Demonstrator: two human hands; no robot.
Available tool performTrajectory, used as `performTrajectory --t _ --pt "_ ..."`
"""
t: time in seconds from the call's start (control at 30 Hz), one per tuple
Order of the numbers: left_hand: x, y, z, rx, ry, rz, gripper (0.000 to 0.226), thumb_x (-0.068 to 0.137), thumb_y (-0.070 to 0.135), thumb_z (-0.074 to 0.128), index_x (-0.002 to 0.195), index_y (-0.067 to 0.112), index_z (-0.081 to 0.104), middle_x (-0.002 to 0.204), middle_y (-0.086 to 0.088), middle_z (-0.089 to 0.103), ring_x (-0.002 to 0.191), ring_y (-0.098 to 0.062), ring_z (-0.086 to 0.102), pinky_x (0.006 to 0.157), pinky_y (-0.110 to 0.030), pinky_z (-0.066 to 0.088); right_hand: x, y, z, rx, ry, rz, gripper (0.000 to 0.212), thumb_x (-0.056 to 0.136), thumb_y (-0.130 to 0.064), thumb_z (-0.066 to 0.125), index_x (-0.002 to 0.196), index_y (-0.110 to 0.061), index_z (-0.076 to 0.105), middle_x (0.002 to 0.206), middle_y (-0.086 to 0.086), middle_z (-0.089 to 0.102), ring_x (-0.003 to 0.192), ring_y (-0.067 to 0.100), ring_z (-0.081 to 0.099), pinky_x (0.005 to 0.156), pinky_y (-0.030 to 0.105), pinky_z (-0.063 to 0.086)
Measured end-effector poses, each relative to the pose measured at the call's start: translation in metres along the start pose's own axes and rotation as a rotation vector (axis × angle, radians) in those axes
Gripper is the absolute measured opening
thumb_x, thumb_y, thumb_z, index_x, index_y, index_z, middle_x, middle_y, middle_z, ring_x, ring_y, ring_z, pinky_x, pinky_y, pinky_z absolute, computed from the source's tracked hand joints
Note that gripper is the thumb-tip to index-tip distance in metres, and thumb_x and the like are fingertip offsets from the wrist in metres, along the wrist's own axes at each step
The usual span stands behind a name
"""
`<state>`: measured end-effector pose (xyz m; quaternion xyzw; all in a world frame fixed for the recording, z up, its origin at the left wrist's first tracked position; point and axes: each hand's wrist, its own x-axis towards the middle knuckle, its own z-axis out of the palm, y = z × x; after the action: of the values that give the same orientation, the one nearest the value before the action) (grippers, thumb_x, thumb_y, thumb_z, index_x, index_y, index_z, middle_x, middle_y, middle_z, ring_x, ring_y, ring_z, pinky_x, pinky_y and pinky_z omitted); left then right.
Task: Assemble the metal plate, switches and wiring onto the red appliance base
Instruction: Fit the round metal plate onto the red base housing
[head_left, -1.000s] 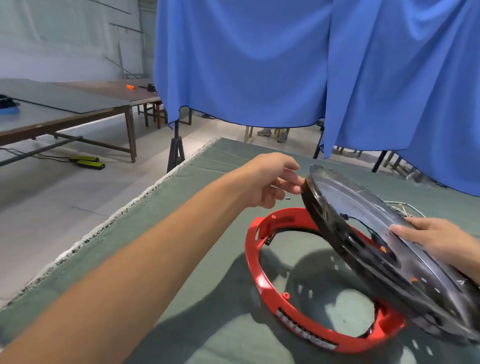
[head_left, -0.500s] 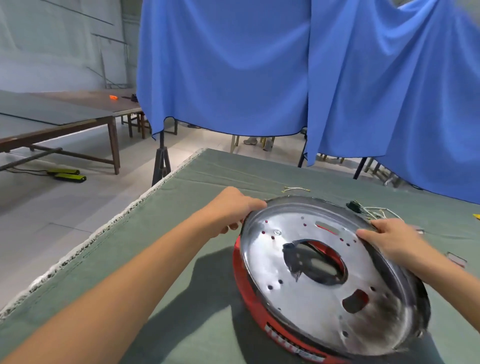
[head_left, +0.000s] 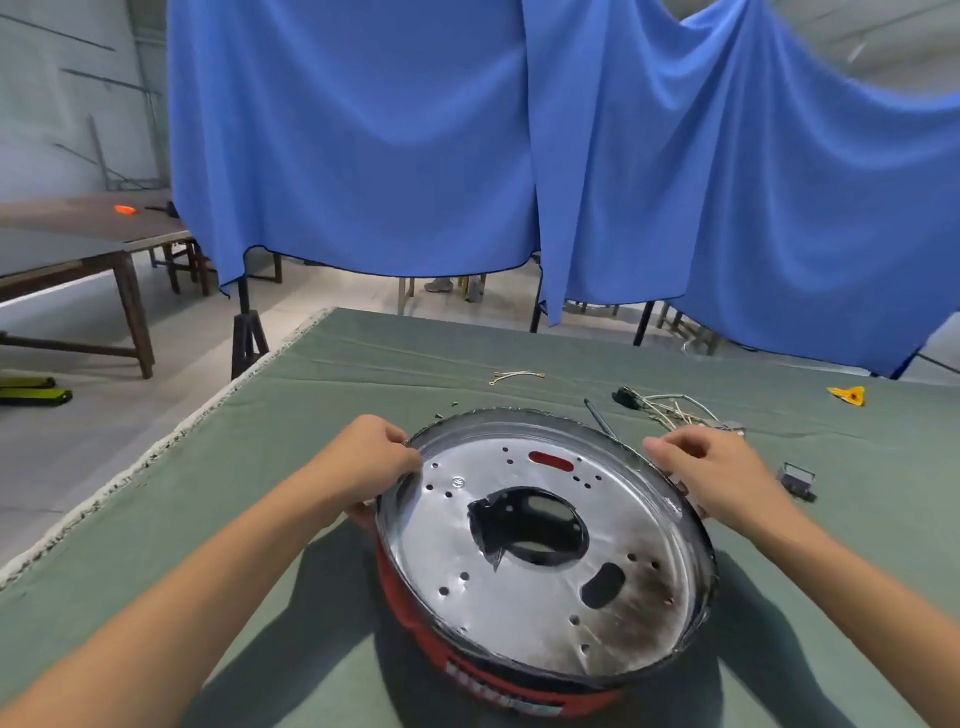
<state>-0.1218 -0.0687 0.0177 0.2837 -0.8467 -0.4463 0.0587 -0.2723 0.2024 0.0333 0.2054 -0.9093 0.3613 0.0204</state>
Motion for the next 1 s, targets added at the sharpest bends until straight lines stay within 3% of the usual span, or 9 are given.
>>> performTrajectory --t 0.13,0.23,0.33,0.5,0.6,0.67,0.77,0.9,1.0 --pt "-0.004 0.005 0.002 -0.052 -0.055 -0.050 0.016 0.082 0.008 0.058 0.066 0.006 0.060 0.050 -0.007 0.053 0.039 -0.018 0.053 0.039 -0.028 0.048 -0.007 0.012 -0.002 -0.113 -0.157 0.083 0.034 0.081 -0.049 0.069 0.070 -0.017 0.064 0.052 -0.007 0.054 0.047 0.009 0.048 0.043 0.019 0.037" --pt "-0.008 0.008 0.003 -0.082 -0.019 -0.044 0.018 0.081 0.003 0.058 0.064 0.004 0.059 0.048 -0.008 0.051 0.035 -0.016 0.052 0.037 -0.026 0.046 -0.006 0.011 0.004 -0.202 -0.184 0.042 0.043 0.079 -0.049 0.068 0.061 -0.016 0.046 0.051 -0.006 0.043 0.046 0.011 0.040 0.044 0.022 0.031" --pt "-0.013 0.006 0.002 -0.081 0.004 -0.054 0.020 0.080 0.000 0.058 0.061 0.004 0.058 0.050 -0.010 0.053 0.037 -0.019 0.053 0.037 -0.027 0.047 -0.004 0.010 0.007 -0.240 -0.122 0.017 0.051 0.083 -0.061 0.056 0.059 -0.017 0.045 0.049 -0.007 0.046 0.049 0.015 0.046 0.050 0.026 0.034" --pt "-0.018 0.007 0.009 -0.014 0.052 -0.083 0.020 0.081 0.002 0.057 0.061 0.007 0.054 0.051 -0.007 0.048 0.037 -0.020 0.049 0.037 -0.022 0.044 0.018 0.024 0.000 -0.303 -0.026 0.132 0.038 0.093 -0.043 0.048 0.070 -0.014 0.059 0.079 0.007 0.067 0.080 0.029 0.064 0.077 0.034 0.051" --pt "-0.018 0.014 0.009 0.045 0.037 -0.095 0.027 0.081 0.011 0.059 0.056 0.013 0.047 0.049 -0.004 0.040 0.039 -0.019 0.043 0.038 -0.020 0.041 0.029 0.033 0.007 -0.415 -0.093 0.173 0.036 0.090 -0.049 0.053 0.080 -0.015 0.055 0.085 0.005 0.065 0.082 0.026 0.061 0.071 0.030 0.047" --pt "-0.014 0.018 0.004 0.067 0.047 -0.088 0.036 0.082 0.025 0.059 0.050 0.016 0.044 0.044 0.001 0.037 0.035 -0.015 0.041 0.037 -0.020 0.041 0.034 0.032 0.009 -0.499 -0.091 0.182 0.041 0.092 -0.054 0.044 0.080 -0.015 0.050 0.082 0.003 0.060 0.070 0.022 0.057 0.059 0.025 0.038" --pt "0.003 0.024 -0.003 0.138 0.120 -0.037 0.035 0.087 0.035 0.055 0.064 0.010 0.062 0.048 0.001 0.051 0.043 -0.014 0.051 0.039 -0.021 0.046 0.032 0.032 0.012 -0.542 -0.095 0.217 0.046 0.095 -0.052 0.035 0.071 -0.014 0.044 0.069 0.000 0.053 0.055 0.018 0.054 0.050 0.022 0.028" --pt "0.044 0.031 -0.002 0.163 0.207 0.104 0.017 0.092 0.016 0.052 0.082 0.013 0.066 0.078 -0.009 0.067 0.061 -0.021 0.055 0.045 -0.025 0.049 0.037 0.038 0.013 -0.374 -0.057 0.208 0.042 0.091 -0.048 0.047 0.066 -0.014 0.044 0.076 0.005 0.056 0.073 0.026 0.057 0.063 0.028 0.038" --pt "0.081 0.032 0.003 0.320 0.142 0.205 0.024 0.089 0.006 0.051 0.103 0.015 0.069 0.088 -0.007 0.069 0.069 -0.023 0.058 0.060 -0.029 0.053 0.046 0.039 0.016 -0.148 -0.012 0.175 0.034 0.086 -0.039 0.054 0.066 -0.012 0.048 0.069 0.004 0.058 0.071 0.026 0.056 0.059 0.031 0.036"
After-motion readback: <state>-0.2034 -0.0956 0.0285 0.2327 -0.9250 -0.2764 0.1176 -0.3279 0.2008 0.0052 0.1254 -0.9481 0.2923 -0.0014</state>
